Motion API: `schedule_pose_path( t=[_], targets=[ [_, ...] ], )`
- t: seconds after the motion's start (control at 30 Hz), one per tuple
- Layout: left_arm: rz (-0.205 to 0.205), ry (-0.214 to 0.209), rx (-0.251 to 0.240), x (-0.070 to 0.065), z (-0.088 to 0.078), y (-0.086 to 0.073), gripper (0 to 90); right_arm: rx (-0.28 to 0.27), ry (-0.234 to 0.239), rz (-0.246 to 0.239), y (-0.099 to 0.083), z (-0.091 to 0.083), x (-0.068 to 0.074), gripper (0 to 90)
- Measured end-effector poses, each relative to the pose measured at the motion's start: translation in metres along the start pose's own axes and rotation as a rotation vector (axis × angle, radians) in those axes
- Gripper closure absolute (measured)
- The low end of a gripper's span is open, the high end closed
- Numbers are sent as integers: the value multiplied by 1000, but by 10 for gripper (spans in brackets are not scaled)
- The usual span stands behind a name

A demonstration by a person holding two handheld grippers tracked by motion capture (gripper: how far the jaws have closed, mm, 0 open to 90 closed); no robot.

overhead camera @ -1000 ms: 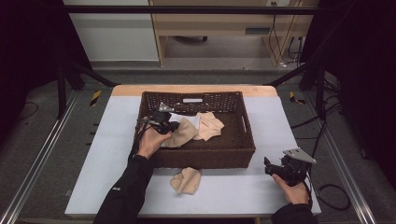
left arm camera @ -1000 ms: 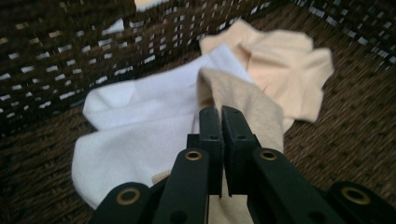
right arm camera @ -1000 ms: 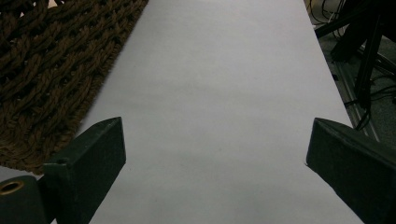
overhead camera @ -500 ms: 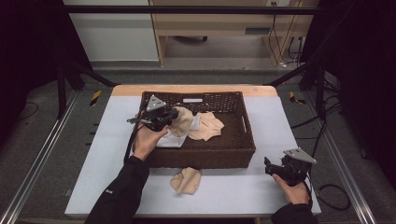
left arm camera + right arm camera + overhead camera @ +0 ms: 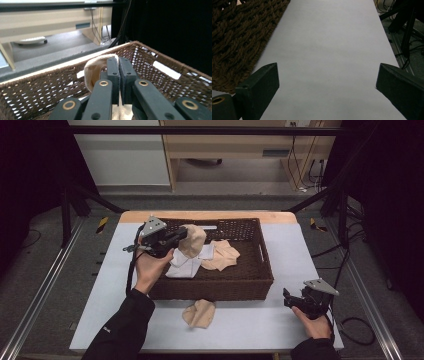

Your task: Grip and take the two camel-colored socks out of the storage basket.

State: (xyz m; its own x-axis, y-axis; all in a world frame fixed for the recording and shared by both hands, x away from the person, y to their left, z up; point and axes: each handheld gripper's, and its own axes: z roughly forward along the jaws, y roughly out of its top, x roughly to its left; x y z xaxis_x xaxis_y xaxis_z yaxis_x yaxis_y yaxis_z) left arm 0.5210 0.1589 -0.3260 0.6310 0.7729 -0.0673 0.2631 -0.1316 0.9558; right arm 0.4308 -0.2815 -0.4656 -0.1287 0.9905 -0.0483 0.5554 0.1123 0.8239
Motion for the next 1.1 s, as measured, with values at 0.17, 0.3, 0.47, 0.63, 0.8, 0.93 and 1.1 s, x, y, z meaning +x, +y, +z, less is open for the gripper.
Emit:
schedule_pose_path(
  t=[0.17,0.3,0.47,0.63,0.8,0.93,1.1],
  targets=[
    [6,-41,-32,-11,-15,8,872,0,-1,1,0,0,0,50],
    [21,-62,-52,-19,-30,13,871,1,0,6,0,-1,0,50],
    [28,-97,-79,-29,-50,13,871,3,0,5,0,-1,0,50],
    [37,-123,-103,-35,-68,11,871,4,-3,5,0,-1,0,50],
    [51,-140,-114,-41,-84,10,871,2,-5,2,-1,-1,-1,50],
    [63,-162,-111,-48,-91,3,871,5,-5,6,-1,-1,-1,50],
    [70,-194,-95,-59,-94,-8,871,3,-5,4,-1,-1,-1,50]
  ],
)
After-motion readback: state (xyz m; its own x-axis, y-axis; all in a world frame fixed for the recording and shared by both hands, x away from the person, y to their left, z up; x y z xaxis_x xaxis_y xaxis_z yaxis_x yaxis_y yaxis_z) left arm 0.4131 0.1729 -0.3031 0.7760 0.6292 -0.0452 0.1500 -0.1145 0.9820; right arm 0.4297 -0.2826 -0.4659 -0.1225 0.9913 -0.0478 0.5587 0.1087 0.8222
